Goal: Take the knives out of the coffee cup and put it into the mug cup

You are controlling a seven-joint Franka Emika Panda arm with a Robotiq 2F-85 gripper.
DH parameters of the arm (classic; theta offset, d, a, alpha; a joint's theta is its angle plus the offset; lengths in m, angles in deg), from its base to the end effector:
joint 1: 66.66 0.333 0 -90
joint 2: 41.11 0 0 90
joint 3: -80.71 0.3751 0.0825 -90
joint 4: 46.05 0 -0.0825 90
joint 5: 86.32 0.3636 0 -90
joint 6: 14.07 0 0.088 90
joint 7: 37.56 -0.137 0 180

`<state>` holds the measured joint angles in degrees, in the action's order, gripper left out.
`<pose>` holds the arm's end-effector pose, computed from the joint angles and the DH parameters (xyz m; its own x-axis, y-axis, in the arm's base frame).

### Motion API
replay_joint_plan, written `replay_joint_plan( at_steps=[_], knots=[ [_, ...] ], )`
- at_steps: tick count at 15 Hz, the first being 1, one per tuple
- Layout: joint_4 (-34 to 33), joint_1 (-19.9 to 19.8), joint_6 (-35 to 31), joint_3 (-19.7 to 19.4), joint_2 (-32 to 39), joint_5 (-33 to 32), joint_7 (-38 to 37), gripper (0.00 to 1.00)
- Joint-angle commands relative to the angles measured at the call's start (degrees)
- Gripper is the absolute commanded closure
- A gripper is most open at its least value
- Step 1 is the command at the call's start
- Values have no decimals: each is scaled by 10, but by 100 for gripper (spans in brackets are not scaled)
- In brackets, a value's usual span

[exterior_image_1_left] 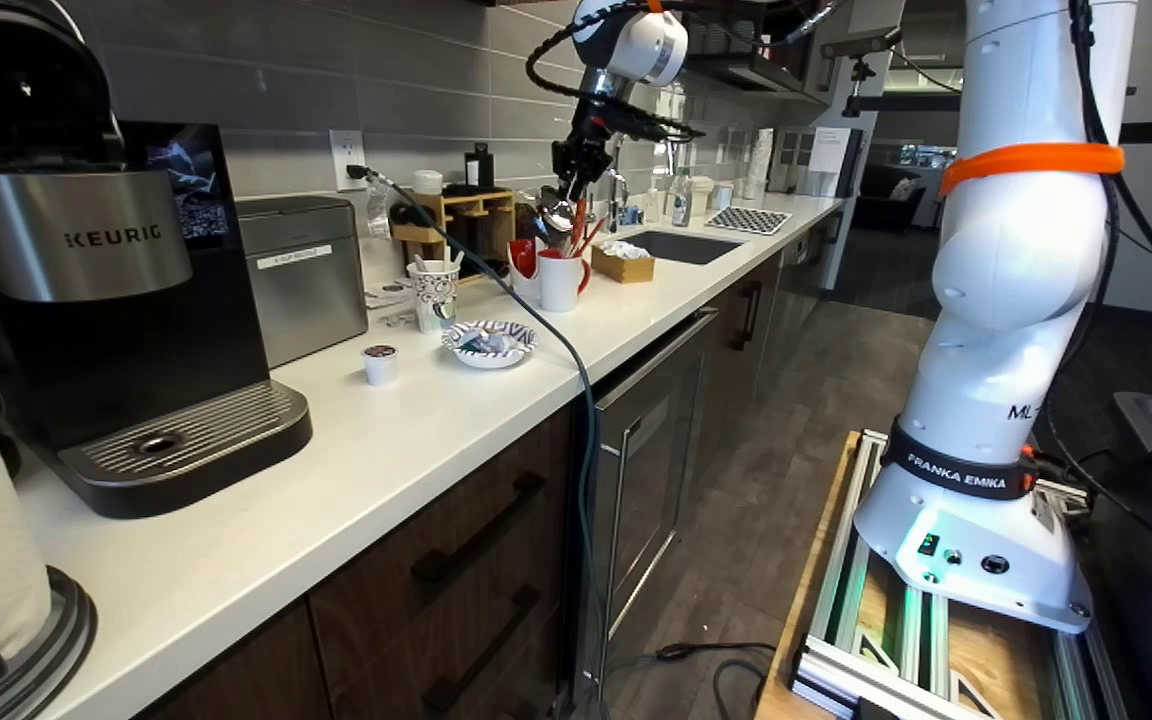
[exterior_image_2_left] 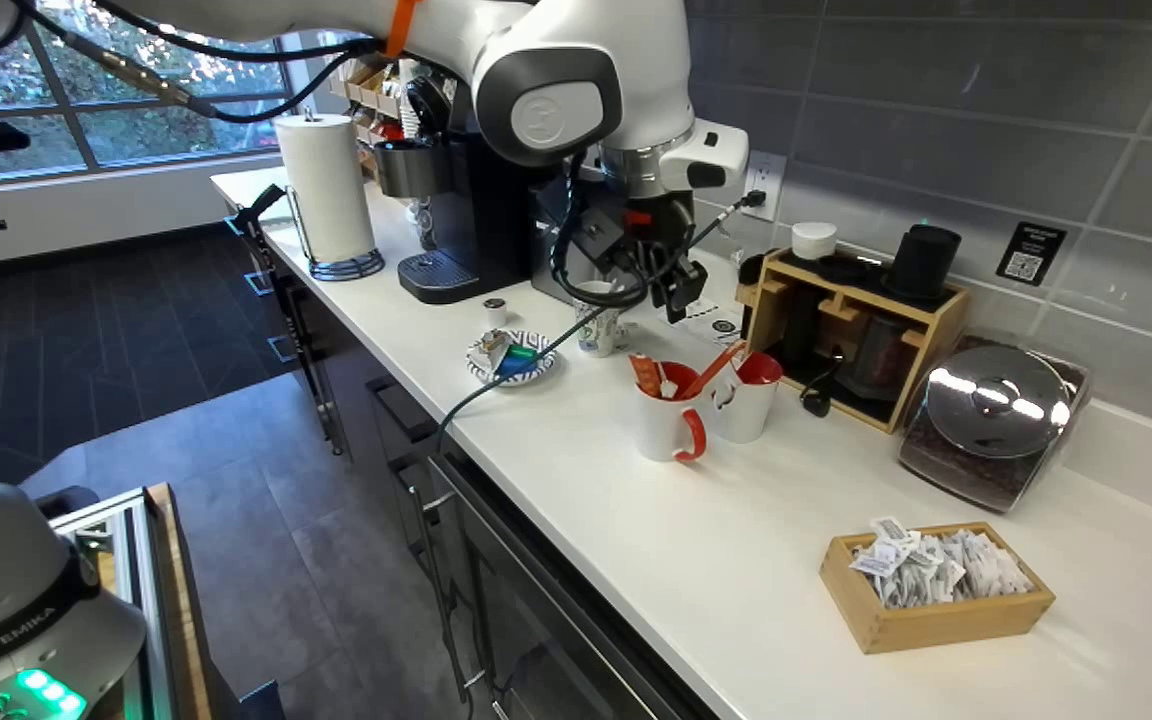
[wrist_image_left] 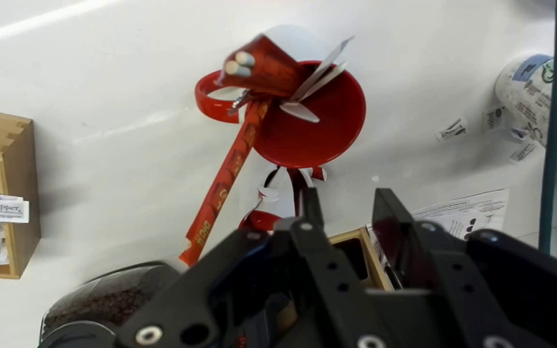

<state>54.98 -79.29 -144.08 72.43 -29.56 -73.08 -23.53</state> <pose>0.6122 -0.2143 0.5183 0.9153 -0.2370 0.3257 -0.2131 -0.9711 -0.1078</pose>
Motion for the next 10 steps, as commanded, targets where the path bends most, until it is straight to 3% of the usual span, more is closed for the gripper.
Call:
replay_joint_plan(
  at_steps=[1,5,10],
  knots=[
    [-8,2,19,9,-3,-1,2,34],
    [15,10,6,39,-36,41,52,4],
    [17,58,12,89,-51,65,105,0]
  ],
)
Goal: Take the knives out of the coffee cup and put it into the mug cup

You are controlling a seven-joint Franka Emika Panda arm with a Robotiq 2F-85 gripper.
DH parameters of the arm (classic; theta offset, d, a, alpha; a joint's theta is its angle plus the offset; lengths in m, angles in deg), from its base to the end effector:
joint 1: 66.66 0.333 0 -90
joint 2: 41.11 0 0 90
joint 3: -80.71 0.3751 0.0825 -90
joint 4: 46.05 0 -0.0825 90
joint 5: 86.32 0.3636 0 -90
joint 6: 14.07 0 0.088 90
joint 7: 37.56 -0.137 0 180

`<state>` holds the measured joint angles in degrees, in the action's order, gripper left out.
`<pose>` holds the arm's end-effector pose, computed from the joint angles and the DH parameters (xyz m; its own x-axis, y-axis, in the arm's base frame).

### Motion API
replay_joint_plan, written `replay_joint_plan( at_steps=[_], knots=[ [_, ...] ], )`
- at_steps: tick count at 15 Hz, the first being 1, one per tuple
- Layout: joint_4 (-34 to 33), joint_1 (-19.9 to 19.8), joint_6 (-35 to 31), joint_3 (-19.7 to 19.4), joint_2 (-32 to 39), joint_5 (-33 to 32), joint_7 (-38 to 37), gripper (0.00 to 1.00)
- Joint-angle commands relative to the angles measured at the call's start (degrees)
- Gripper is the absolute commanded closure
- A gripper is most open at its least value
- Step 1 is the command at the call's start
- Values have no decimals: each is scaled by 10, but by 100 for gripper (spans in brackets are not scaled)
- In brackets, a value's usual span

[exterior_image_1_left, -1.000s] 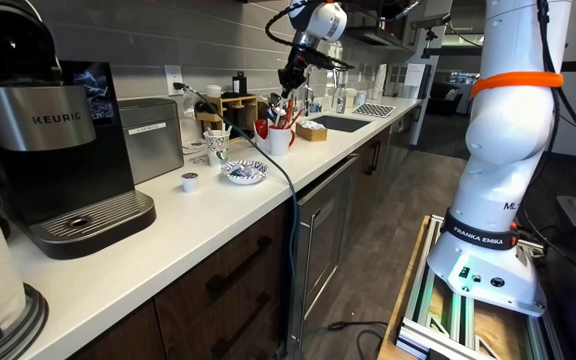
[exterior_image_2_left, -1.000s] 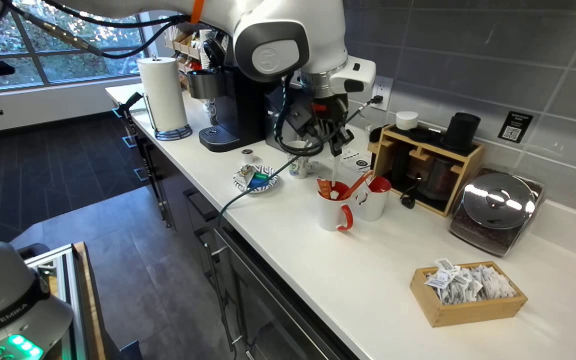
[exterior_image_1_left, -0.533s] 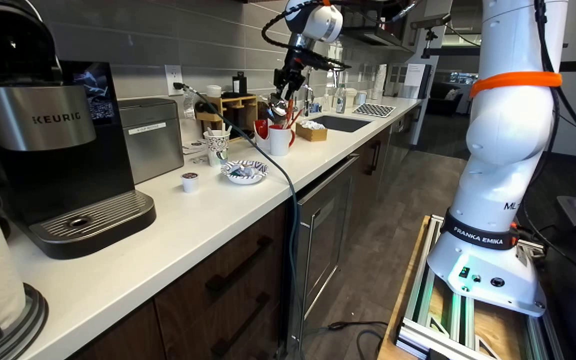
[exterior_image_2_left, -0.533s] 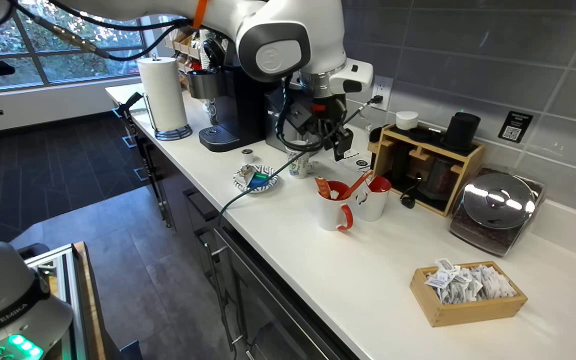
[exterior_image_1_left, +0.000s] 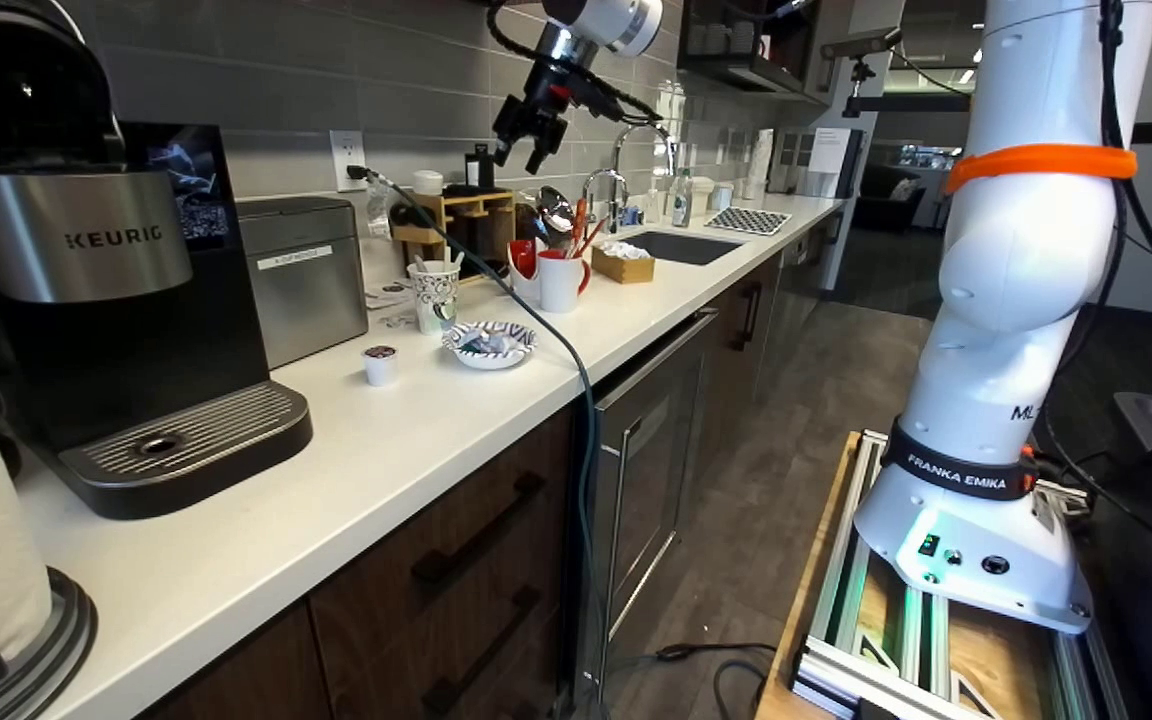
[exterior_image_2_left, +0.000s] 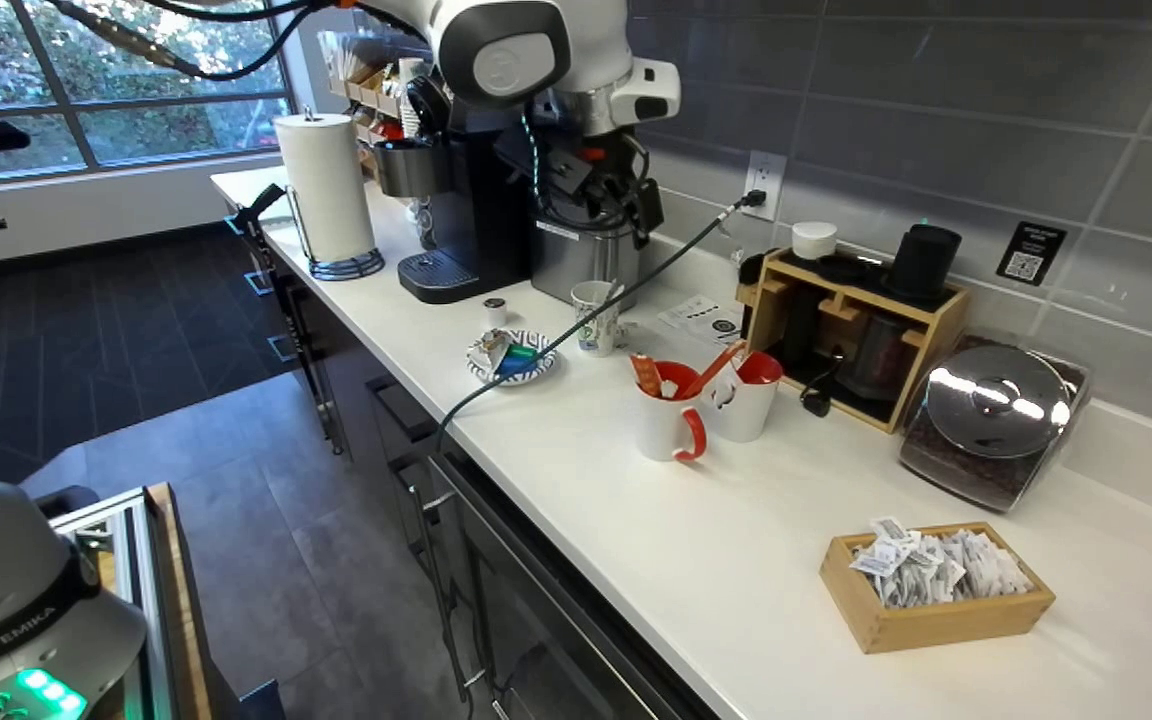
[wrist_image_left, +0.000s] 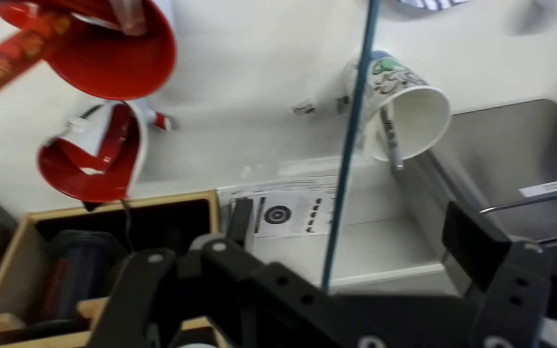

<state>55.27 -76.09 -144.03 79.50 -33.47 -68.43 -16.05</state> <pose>0.6263 -0.1017 0.5595 0.9111 -0.0015 0.4122 0.0648 -0.9870 -0.1470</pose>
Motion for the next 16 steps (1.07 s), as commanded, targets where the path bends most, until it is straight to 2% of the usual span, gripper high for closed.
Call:
replay_joint_plan(
  at_steps=[1,7,9,14,16],
  knots=[
    [9,36,13,26,-6,17,33,0],
    [-10,68,27,45,55,2,-5,0],
    [-5,76,1,34,75,-39,-57,0],
    [-19,71,7,20,111,-75,-117,0],
    [-9,64,9,27,102,-62,-92,0]
  ],
)
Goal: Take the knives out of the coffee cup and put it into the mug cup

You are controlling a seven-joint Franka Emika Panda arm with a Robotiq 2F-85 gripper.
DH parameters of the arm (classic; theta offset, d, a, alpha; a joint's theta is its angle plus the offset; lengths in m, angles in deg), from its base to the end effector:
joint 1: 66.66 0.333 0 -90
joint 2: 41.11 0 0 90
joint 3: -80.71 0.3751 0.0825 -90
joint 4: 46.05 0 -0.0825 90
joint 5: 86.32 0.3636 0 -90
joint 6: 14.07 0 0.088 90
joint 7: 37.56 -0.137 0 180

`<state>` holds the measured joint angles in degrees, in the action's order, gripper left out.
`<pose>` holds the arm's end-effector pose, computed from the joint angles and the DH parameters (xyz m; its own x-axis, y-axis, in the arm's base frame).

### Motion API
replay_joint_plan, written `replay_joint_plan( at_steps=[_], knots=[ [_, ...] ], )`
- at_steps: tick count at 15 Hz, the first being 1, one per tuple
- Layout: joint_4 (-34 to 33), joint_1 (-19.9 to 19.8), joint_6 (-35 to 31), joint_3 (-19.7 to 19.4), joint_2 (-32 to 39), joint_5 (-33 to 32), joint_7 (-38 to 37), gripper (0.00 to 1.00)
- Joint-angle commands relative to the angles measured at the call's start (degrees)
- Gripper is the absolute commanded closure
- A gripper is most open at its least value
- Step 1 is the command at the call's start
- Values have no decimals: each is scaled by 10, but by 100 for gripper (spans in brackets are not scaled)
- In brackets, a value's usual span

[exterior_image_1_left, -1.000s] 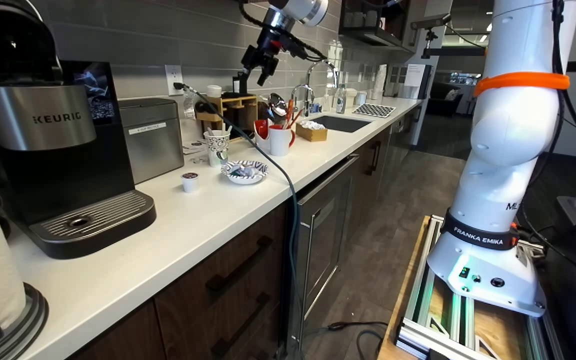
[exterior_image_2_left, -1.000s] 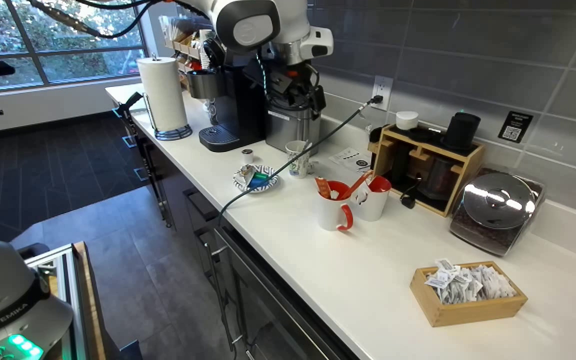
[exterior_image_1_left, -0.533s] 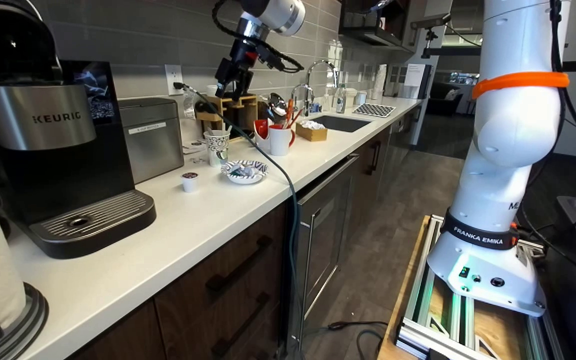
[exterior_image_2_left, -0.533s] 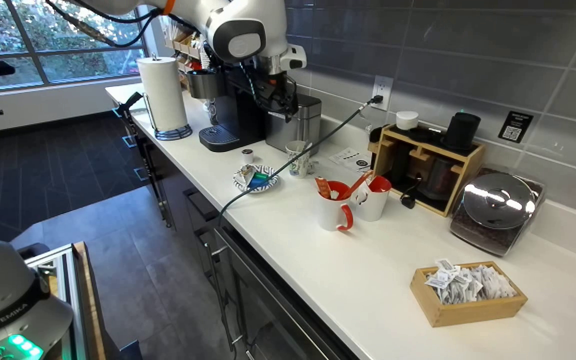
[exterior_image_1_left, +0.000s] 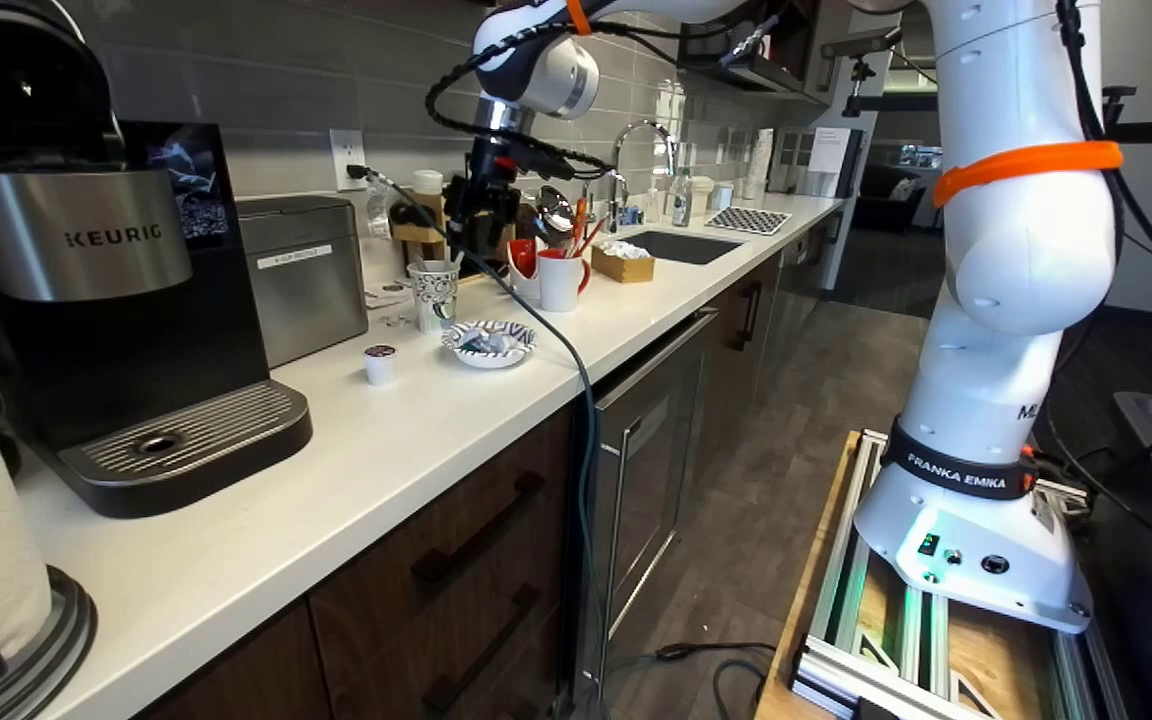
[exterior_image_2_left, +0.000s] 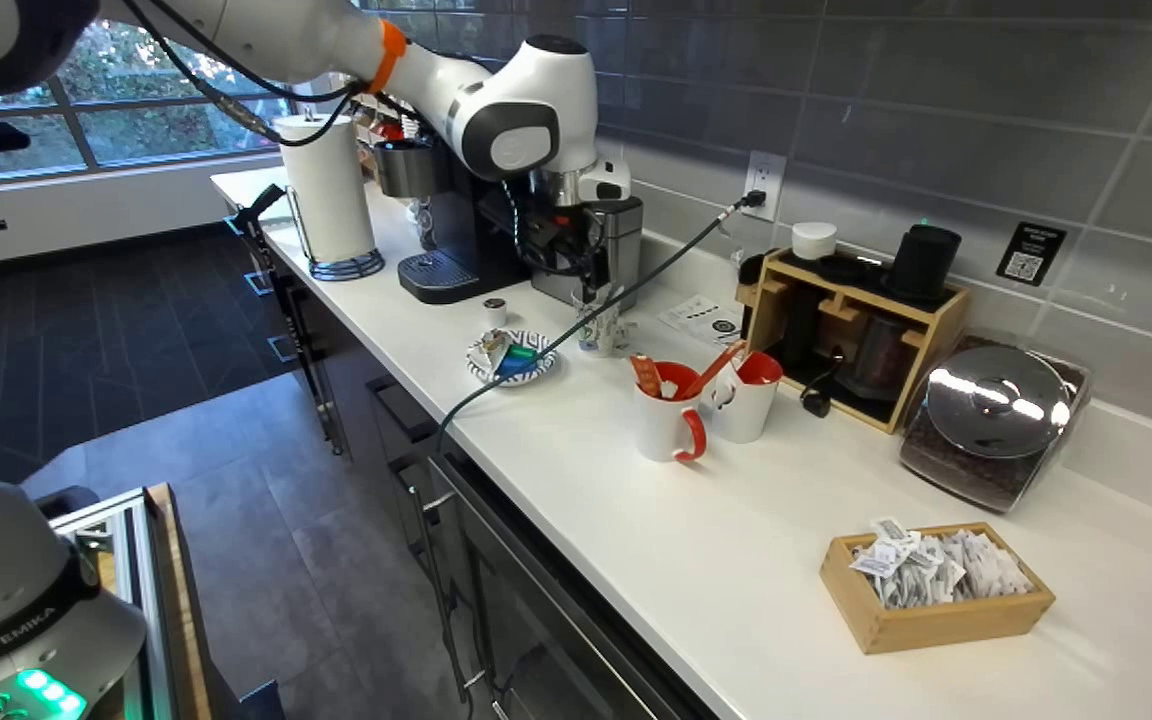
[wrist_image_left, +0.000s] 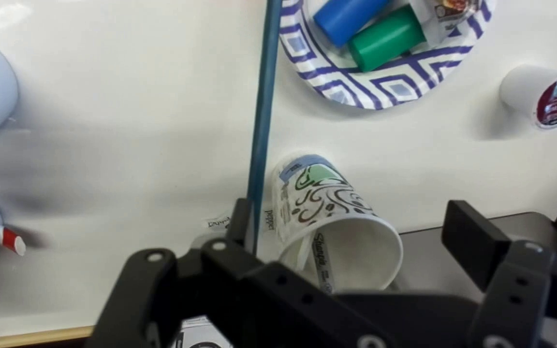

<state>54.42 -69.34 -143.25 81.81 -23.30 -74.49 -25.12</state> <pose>0.6654 -0.0093 0.4484 0.9756 0.0553 0.2126 0.0873 -0.9857 -0.1439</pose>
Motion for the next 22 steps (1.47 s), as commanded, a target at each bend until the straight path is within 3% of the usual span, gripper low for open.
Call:
replay_joint_plan(
  at_steps=[1,9,16,22],
  knots=[
    [-2,-4,1,3,2,-3,-1,0],
    [-8,1,34,13,3,8,-27,0],
    [-44,6,-6,17,39,10,-54,0],
    [-85,4,10,13,74,6,-86,8]
  ],
)
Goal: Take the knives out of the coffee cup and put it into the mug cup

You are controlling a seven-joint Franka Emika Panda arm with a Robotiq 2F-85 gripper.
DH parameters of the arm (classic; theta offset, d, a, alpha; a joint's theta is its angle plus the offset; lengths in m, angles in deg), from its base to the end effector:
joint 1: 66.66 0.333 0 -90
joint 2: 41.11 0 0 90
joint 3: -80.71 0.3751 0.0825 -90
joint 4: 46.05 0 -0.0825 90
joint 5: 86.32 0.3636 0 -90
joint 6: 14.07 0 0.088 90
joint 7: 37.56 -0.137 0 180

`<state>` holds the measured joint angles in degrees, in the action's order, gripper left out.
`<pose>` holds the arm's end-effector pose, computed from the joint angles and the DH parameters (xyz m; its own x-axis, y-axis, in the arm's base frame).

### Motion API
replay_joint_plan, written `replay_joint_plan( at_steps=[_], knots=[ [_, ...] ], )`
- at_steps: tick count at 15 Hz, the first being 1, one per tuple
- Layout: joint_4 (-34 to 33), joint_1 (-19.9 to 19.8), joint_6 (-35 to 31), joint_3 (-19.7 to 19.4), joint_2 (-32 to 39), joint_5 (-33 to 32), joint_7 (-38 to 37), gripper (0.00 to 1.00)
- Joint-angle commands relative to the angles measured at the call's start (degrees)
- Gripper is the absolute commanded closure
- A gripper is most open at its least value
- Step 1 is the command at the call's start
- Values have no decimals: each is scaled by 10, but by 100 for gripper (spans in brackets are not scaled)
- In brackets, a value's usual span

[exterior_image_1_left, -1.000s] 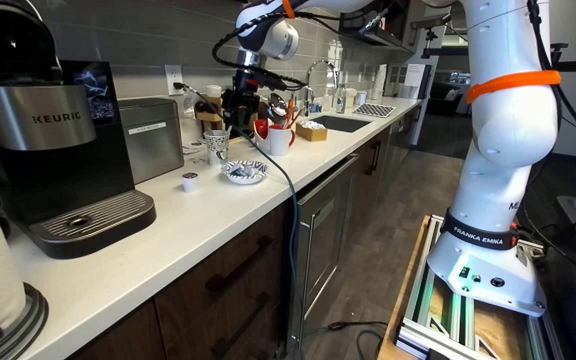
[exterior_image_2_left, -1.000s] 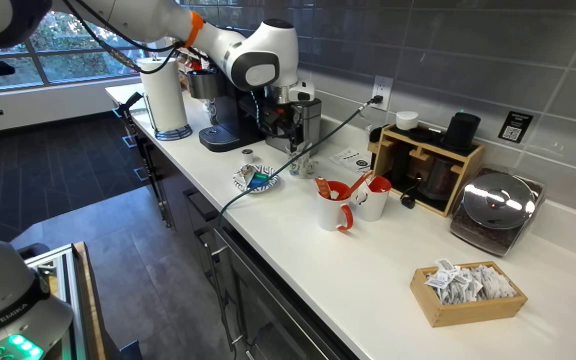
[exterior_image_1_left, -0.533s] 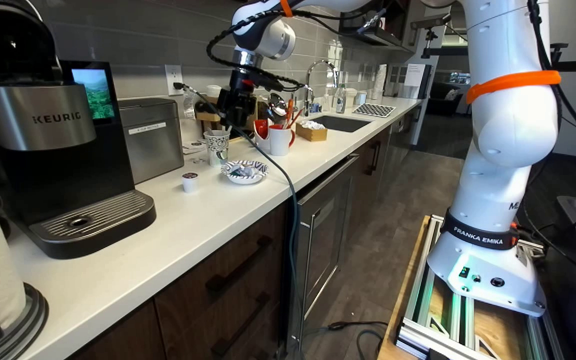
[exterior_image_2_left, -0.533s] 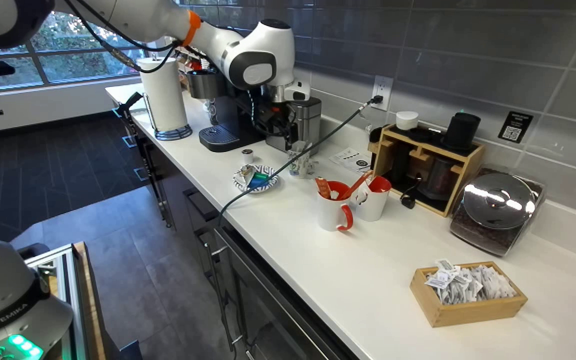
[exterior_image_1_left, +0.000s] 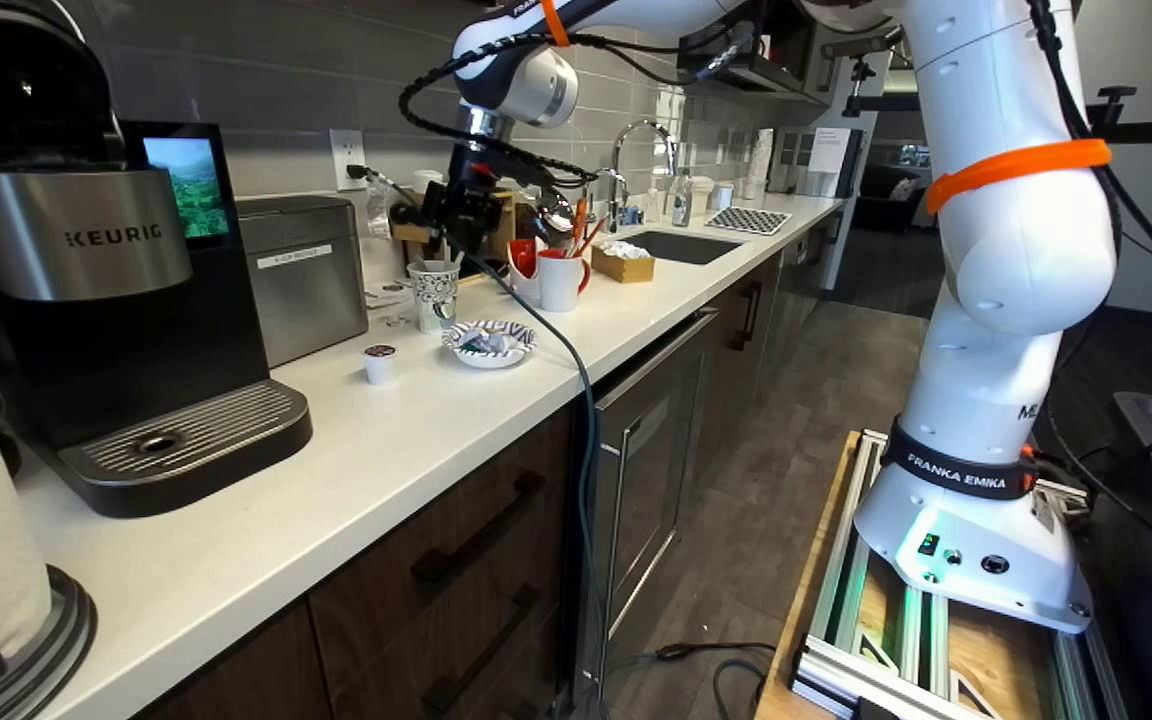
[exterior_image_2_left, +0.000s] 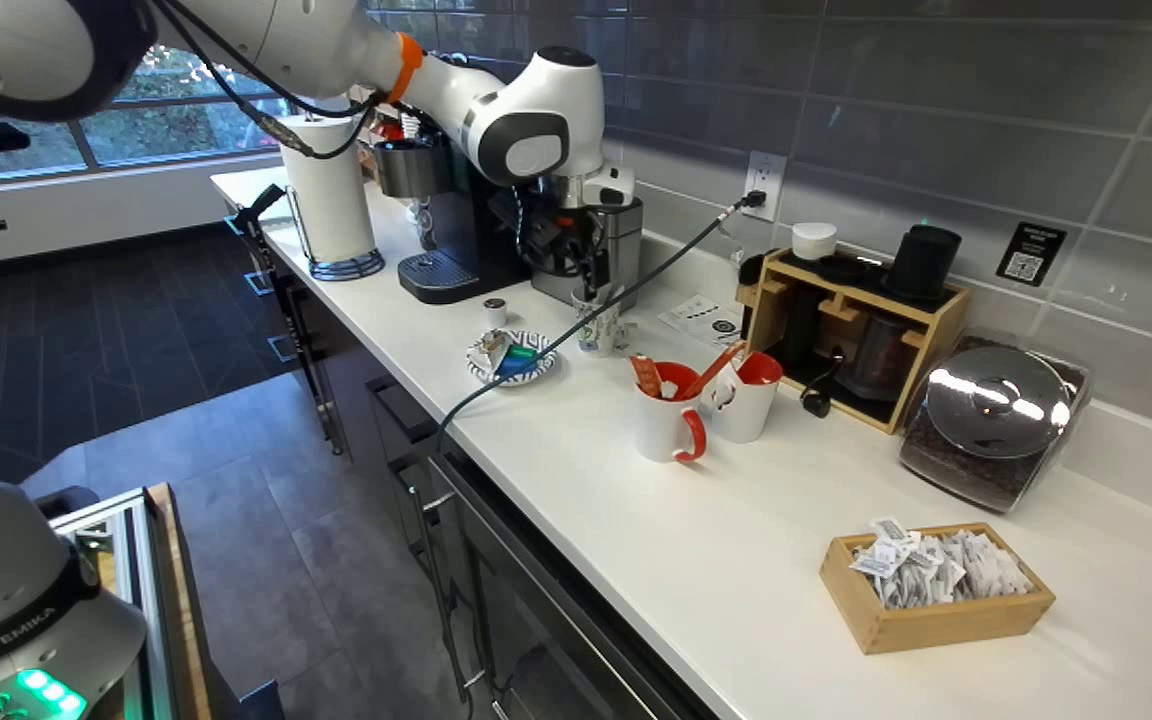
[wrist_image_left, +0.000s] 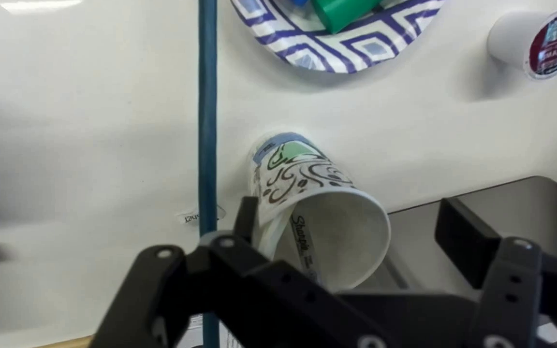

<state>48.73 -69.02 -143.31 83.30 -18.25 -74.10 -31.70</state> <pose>0.6964 0.0092 0.4359 0.9778 -0.0366 0.2063 0.0022 -0.9828 -0.1846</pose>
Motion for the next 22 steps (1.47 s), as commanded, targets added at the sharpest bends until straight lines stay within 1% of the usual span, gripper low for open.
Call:
replay_joint_plan(
  at_steps=[1,3,5,7,8,10,11,12,13,14,16,17,19,20,21,22],
  knots=[
    [-33,0,9,-2,29,2,-23,10],
    [-42,0,8,-3,37,1,-30,24],
    [-48,-1,9,-4,42,1,-36,51],
    [-55,-1,8,-4,46,1,-42,65],
    [-57,-1,8,-5,46,0,-44,74],
    [-62,0,11,-8,47,-4,-51,88],
    [-64,0,13,-9,48,-4,-53,96],
    [-66,0,19,-10,47,-6,-56,100],
    [-66,0,21,-12,46,-8,-59,94],
    [-66,1,21,-15,46,-11,-63,81],
    [-66,1,25,-18,46,-14,-69,74],
    [-65,2,24,-21,45,-17,-73,62],
    [-62,2,16,-22,43,-14,-79,49],
    [-62,3,18,-24,43,-17,-83,40],
    [-61,3,20,-25,42,-17,-86,33],
    [-60,3,29,-26,39,-19,-90,33]
  ],
)
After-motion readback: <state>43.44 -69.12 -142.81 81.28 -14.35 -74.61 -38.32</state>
